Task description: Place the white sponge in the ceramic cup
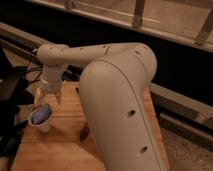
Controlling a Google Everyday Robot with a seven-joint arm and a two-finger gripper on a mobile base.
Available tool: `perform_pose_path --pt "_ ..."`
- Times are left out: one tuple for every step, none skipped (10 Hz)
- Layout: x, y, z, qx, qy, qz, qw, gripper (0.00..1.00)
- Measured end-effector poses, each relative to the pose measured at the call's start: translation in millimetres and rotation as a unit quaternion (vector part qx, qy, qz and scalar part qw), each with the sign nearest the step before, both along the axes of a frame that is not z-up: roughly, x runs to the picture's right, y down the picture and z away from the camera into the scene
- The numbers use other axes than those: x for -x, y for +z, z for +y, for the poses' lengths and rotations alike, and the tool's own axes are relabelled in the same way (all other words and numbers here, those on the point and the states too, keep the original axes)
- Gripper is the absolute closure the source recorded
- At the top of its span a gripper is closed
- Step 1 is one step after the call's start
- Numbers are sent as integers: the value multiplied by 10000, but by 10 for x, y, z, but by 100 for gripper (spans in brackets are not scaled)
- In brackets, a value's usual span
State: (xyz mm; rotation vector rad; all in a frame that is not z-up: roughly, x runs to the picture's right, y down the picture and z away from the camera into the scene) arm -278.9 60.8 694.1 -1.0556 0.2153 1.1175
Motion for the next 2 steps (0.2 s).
perform_pose_path --pt "22 -105 -111 -154 -35 41 9999 35" --pt "56 -240 -233 -321 -91 78 9994 35"
